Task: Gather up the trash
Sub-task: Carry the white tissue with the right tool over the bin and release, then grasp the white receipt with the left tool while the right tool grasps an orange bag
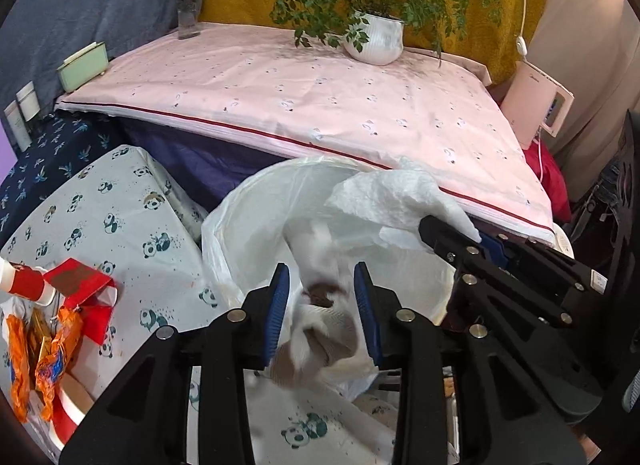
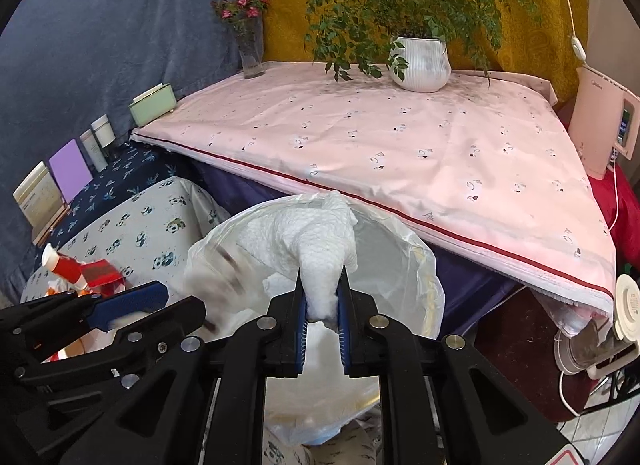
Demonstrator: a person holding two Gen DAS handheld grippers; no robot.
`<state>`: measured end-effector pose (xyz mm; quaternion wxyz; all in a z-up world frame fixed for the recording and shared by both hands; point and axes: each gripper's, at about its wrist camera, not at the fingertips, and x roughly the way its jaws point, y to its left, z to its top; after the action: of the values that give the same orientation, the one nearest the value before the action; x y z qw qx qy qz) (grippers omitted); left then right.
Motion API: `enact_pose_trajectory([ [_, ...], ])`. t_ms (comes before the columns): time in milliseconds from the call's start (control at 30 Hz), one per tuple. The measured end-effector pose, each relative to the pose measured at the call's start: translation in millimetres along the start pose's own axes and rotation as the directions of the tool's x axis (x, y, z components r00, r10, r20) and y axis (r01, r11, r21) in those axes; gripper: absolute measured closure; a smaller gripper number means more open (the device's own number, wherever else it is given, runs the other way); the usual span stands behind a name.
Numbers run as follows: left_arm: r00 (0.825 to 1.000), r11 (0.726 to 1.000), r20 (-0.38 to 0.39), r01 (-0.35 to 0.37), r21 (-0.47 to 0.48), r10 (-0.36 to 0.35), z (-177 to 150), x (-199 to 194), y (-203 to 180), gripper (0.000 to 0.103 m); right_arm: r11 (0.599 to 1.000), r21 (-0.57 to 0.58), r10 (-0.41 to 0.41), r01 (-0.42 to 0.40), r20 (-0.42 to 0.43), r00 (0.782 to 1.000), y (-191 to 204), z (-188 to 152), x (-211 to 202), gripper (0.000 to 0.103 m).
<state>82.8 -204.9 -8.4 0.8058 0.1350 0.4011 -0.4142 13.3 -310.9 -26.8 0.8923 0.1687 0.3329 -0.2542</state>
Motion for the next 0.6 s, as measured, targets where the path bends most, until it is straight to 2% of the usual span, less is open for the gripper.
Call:
enact_pose_trajectory([
  [100,1.000,0.999,0.005,-0.027,-0.036,0.027,2.9,4.0,11.5,0.054,1.000,0.009,-0.014,0.014,-0.004,1.000,-1.3,5.6,6.9,0.082],
  [133,0.999,0.998,0.009,-0.032,-0.055,0.032,3.0,3.2,16.7,0.048,1.000,0.013,-0.020,0.020,-0.003,1.000,-1.4,7.1,7.6,0.072],
  [167,0.999,0.997,0.011,-0.036,-0.073,0.037,3.0,1.9,21.3,0.038,0.999,0.019,-0.027,0.027,0.006,1.000,-2.4,8.6,6.6,0.063],
  [233,0.998,0.993,0.021,-0.051,-0.107,0.053,1.4,-3.4,31.5,0.026,0.999,0.020,-0.038,0.038,0.028,0.999,-3.0,11.0,1.8,0.053],
  [267,0.998,0.991,0.031,-0.059,-0.118,0.063,0.8,-7.0,35.1,0.025,0.999,0.019,-0.041,0.040,0.034,0.999,-2.9,12.7,0.3,0.050],
  [600,0.986,0.974,0.070,-0.134,-0.183,0.149,-15.1,-46.1,62.5,0.020,1.000,-0.025,0.002,-0.001,0.071,0.997,27.5,16.3,-28.6,0.045],
])
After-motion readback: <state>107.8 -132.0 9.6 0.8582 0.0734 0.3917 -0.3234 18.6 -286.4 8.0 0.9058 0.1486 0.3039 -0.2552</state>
